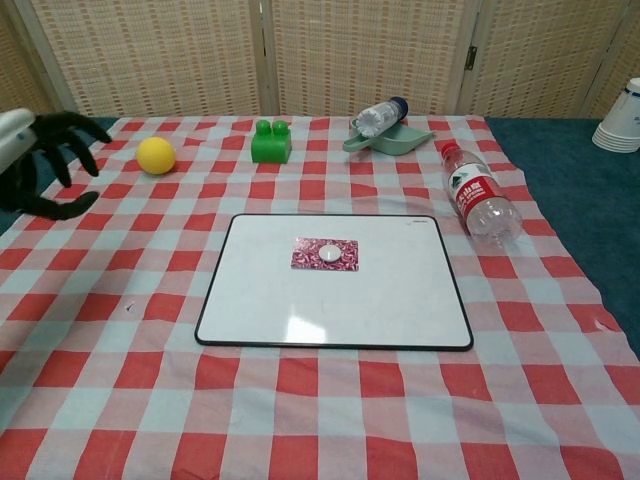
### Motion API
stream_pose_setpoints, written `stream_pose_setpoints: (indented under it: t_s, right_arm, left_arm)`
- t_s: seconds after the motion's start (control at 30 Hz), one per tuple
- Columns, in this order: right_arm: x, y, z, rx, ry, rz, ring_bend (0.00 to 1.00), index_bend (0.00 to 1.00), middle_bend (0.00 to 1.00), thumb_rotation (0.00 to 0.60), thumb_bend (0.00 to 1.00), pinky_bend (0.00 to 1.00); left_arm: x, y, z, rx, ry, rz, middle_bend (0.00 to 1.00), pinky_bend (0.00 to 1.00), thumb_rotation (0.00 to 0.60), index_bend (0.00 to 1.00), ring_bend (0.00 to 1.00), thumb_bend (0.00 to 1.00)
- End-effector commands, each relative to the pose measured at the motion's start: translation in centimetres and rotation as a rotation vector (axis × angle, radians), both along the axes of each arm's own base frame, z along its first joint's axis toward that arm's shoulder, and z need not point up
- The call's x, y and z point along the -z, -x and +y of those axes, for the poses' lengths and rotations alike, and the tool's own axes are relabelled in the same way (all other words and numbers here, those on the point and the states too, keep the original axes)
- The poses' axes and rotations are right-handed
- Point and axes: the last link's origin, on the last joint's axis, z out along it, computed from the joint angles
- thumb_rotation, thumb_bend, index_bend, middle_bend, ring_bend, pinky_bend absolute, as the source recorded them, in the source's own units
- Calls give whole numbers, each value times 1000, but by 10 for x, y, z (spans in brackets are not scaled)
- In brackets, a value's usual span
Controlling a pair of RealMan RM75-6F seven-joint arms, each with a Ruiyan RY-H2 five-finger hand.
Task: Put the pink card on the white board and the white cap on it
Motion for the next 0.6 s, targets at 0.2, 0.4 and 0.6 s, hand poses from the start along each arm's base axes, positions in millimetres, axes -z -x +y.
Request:
stream_pose_setpoints:
  t_s: [0.2, 0.4, 0.6]
  right_arm:
    - [12, -3, -1, -14, -8, 33, 6, 30, 143, 600, 213, 72]
    - [12, -5, 0, -34, 26, 31, 1, 27, 142, 600, 212, 72]
    - [10, -5, 1, -33, 33, 30, 0, 19, 140, 600, 211, 72]
  left_arm:
    - [-41, 131, -86, -121, 146, 293, 0, 66, 600, 0, 0, 228]
    - [-44, 130, -93, -102, 136, 192, 0, 56, 600, 0, 0, 225]
    - [-44, 113, -94, -37, 139, 162, 0, 57, 600, 0, 0, 236]
